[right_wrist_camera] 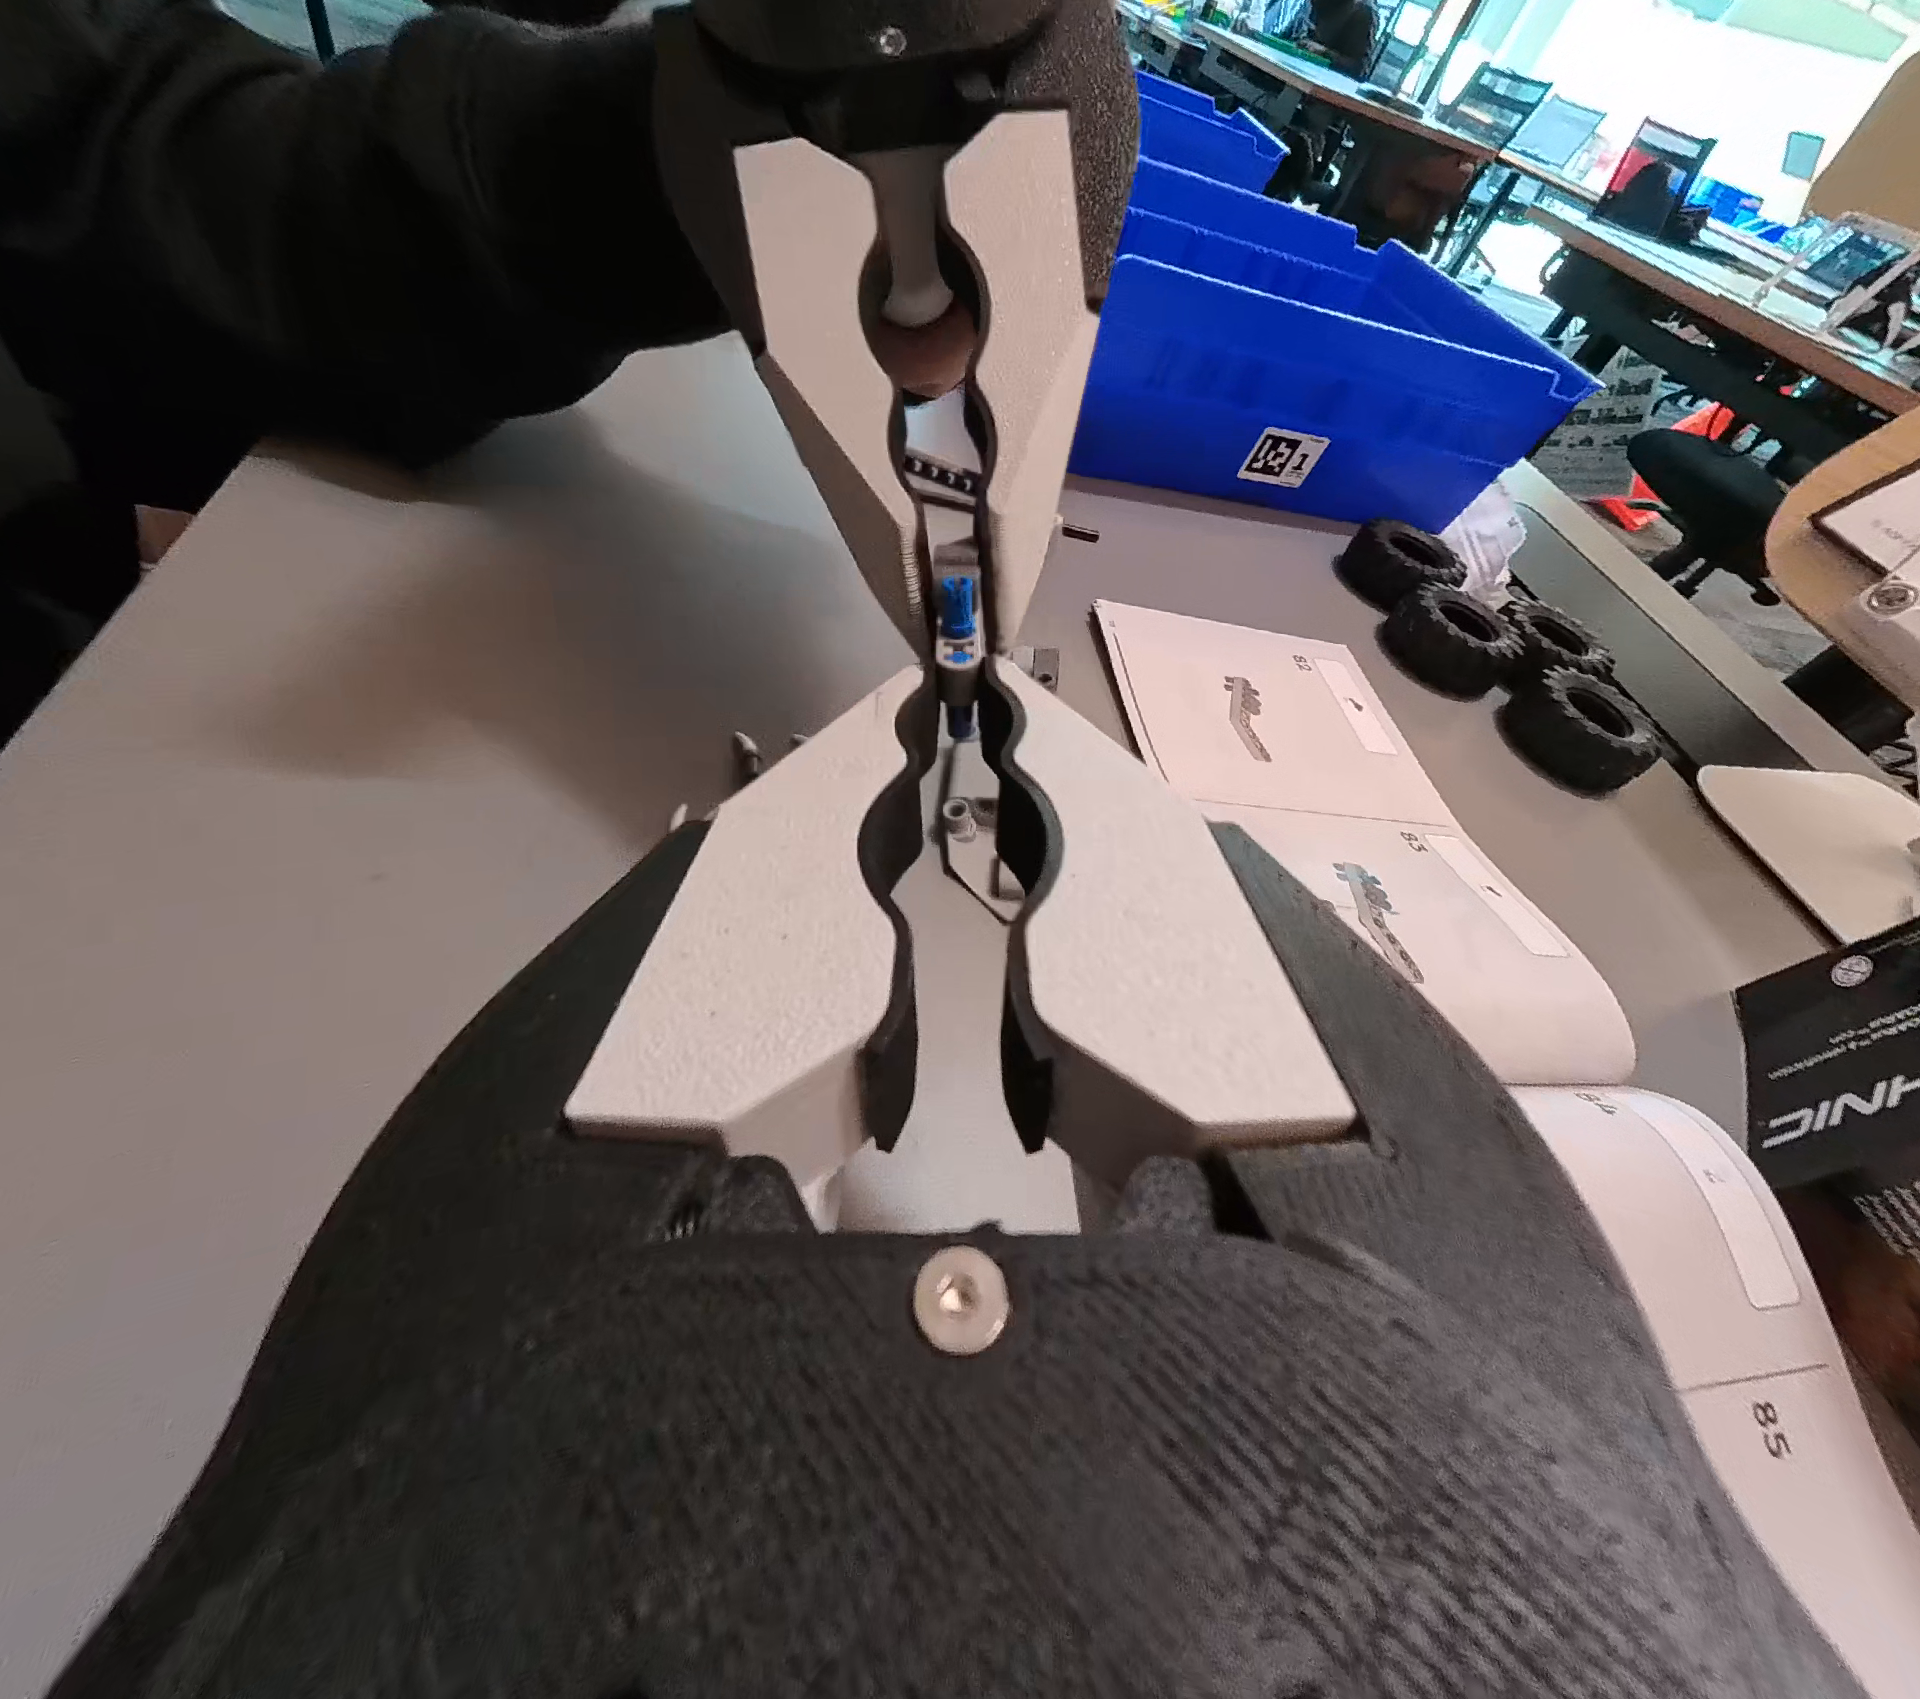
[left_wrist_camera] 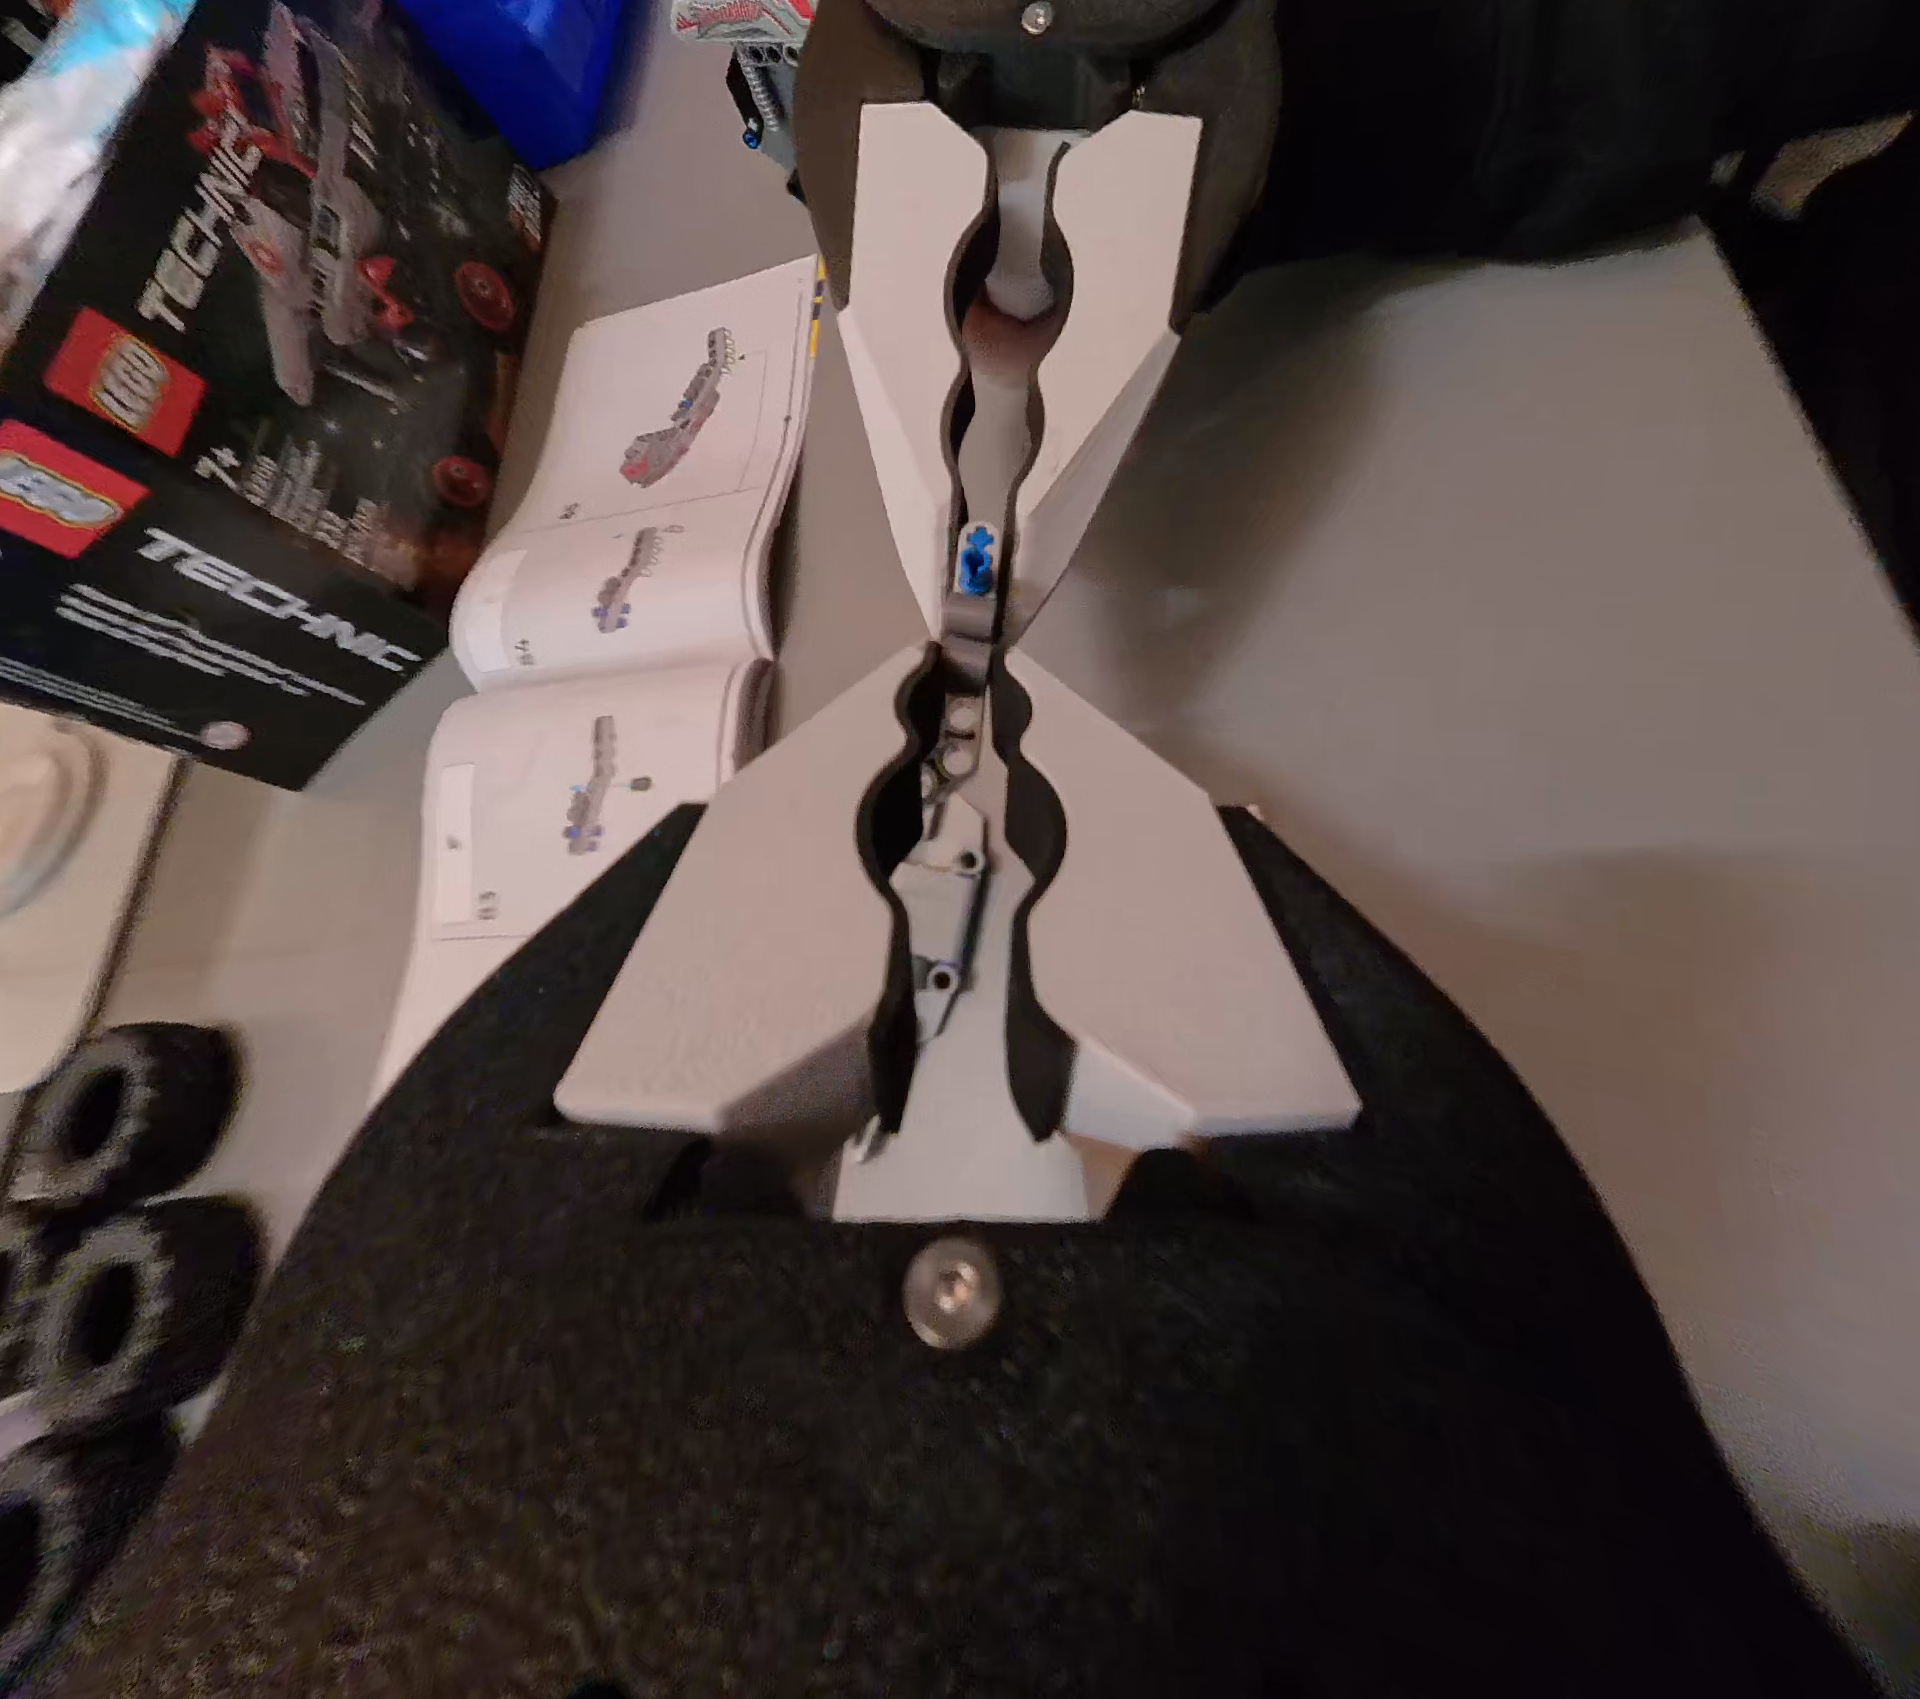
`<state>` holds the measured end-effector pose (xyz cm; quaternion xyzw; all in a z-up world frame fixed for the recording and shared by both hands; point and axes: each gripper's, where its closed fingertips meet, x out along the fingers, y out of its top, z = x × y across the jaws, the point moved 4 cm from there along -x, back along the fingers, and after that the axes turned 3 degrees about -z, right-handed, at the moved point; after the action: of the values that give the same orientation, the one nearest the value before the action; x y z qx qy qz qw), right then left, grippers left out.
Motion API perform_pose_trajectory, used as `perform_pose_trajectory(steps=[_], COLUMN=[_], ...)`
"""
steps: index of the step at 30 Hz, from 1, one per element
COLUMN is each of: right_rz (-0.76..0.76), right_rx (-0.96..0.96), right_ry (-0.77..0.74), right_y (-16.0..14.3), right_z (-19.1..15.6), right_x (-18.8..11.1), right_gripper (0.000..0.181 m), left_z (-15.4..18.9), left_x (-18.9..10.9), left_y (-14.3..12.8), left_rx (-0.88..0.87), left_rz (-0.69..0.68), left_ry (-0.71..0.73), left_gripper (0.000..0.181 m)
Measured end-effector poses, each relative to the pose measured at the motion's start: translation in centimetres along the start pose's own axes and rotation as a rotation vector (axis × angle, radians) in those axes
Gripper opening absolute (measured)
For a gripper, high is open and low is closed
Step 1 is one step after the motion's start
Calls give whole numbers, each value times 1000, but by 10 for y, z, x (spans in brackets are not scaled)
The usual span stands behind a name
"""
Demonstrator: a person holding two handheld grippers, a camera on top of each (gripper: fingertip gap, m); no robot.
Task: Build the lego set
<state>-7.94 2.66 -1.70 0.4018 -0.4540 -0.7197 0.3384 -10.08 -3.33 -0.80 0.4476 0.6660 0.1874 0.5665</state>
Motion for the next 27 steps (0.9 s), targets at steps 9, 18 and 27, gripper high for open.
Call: perform_pose_trajectory(steps=[9, 18, 27], right_rz=[155, 207, 213], right_rx=[146, 284, 258], right_ry=[44, 62, 52], right_y=[10, 13, 16], right_z=[6, 11, 10], right_x=[-12, -11, -12], right_gripper=[4, 10, 2], left_z=[-12, -10, -10], left_x=[-19, -16, -15], left_y=[2, 1, 4], left_rx=[-348, -363, -321], left_rz=[237, 234, 237], left_ry=[-175, -199, -171], left_gripper=[5, 5, 5])
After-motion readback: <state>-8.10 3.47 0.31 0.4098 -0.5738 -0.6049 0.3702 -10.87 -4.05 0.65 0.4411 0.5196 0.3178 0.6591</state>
